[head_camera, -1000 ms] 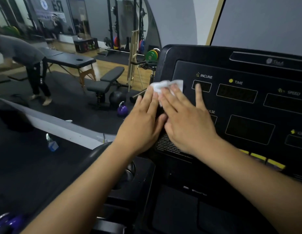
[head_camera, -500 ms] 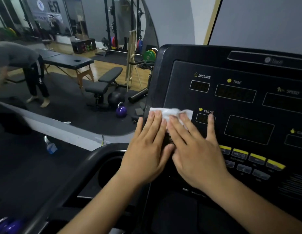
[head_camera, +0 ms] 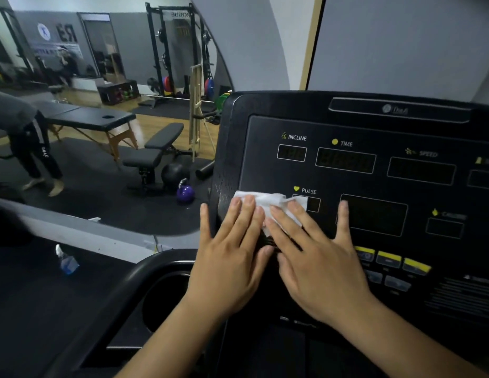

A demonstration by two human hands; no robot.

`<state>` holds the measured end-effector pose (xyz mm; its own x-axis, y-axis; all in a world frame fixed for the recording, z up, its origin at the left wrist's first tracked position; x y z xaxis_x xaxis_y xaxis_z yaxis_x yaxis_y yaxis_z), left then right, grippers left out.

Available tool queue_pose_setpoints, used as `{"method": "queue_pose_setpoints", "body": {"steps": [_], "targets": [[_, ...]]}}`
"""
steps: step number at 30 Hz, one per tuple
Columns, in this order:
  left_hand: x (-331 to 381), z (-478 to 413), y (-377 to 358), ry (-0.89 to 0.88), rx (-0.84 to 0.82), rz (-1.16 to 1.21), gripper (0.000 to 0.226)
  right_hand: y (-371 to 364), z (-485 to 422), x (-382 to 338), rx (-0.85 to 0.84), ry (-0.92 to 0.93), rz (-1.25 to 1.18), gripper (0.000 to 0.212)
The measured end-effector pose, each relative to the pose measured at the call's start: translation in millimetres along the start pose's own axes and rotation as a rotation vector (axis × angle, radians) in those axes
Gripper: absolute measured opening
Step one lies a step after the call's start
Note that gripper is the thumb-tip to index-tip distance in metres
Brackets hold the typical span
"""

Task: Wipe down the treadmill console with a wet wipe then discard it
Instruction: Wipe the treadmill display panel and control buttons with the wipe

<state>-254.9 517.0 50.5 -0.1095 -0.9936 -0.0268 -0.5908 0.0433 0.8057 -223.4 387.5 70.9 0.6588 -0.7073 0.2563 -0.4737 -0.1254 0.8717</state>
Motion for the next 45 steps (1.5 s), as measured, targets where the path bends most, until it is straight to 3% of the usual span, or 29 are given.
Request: {"method": "queue_pose_setpoints", "body": {"steps": [6,13,19,25,32,38,45], "targets": [[1.7,-35.1,13.6,0.04,-0.009,0.001,0.06,16.8,-23.9,21.1,0.014,-0.122,-0.004,0.056],[19.7,-0.3,-2.2,-0.041,-0.054,0.001,0.058,-0.8,21.7,14.3,-0.007,-0.099,-0.02,0.057],[24.3,-55.7,13.8,-0.027,-0.039,-0.011,0.063,17.3,-8.9,40.9,0.026,-0.211,-0.004,0.06],[44.9,-15.6,-0.1,-0.087,-0.047,0.052,0.06,0.9,37.8,29.5,0.024,-0.159,-0.007,0.06],[51.8,-65.2,14.9,-0.082,-0.012,0.024,0.062,17.6,11.3,58.8,0.04,-0.258,0.003,0.062],[67.9,-21.8,-3.2,-0.153,-0.064,0.057,0.06,-2.7,59.2,46.3,0.026,-0.218,-0.012,0.061],[80.6,-79.2,9.0,-0.17,-0.019,0.047,0.063,20.3,32.9,80.5,0.049,-0.347,0.0,0.065]]}}
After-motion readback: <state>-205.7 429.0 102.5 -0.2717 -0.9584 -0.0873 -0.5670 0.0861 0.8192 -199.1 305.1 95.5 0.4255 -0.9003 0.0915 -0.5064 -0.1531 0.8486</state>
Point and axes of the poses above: each hand's wrist, its own z-axis away from the middle knuckle, its own y-axis out of the back of the hand, x = y × z, the point moved 5 cm from there along -z, towards the middle knuckle, and after that the axes turned 2 degrees about -x, right-handed, at the moved point
